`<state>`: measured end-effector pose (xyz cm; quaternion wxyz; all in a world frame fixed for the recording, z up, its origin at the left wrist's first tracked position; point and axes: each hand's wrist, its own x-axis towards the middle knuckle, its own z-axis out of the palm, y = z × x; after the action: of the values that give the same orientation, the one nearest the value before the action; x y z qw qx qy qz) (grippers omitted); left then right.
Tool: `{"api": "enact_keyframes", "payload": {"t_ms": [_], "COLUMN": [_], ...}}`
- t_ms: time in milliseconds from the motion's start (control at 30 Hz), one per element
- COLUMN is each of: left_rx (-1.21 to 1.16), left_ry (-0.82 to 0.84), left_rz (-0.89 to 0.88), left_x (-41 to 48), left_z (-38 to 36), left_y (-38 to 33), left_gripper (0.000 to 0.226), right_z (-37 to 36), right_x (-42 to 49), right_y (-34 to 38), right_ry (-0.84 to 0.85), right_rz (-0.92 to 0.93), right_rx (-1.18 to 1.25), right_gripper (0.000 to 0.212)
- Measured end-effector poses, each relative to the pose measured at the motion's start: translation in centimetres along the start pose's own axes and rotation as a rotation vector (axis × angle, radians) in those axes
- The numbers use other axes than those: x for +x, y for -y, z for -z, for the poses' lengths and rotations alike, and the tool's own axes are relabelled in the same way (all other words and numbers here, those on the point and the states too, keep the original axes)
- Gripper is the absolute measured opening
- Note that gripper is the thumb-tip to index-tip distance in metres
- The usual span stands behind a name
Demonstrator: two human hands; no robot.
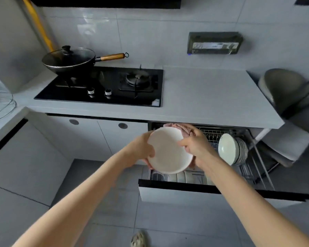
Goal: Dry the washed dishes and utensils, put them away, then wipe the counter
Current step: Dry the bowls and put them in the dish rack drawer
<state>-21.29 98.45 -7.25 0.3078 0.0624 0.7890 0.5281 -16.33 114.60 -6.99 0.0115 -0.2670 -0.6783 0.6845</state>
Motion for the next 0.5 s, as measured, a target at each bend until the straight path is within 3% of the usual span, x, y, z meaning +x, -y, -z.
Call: {"api": "enact_keyframes", "payload": {"t_ms": [33,133,233,300,433,500], "left_rx": [-0.025,-0.183,-0.639,-0.556,-0.102,0.112], "left_ry": [-0.045,-0.441,-0.426,-0.303,0.187,0.427], "left_rz": [-0.028,-0.077,-0.109,-0.14,-0.123,-0.072], "left_x": [0.8,1.9,2.8,5.6,13.5,16.3], "left_z": [-0.6,-6.0,-10.4,-9.1,-3.0,-1.7], "left_y": [0.3,2.6,3.2,2.1,-1.7,-3.2], "left_gripper": [0.065,0.055,0.073,0.068,0.064,0.056], "right_z": [0.2,-0.2,-0.2,1.6,5.6,5.7], "right_x": [0.6,2.4,3.7,5.5,9.8,11.7], "right_y": [-0.2,-1.8,-3.7,-4.0,-2.1,-1.3], "right_ry": [-0.045,-0.227,-0.31,-0.286,-0.014,0.021], "right_rz": [0.002,0.019,-0.029,-0.106,-0.197,-0.232], "right_rx": [0.04,0.329,0.505,0.425,0.209,0.082], "right_gripper": [0.055,0.052,0.051,0.049,0.049,0.058]}}
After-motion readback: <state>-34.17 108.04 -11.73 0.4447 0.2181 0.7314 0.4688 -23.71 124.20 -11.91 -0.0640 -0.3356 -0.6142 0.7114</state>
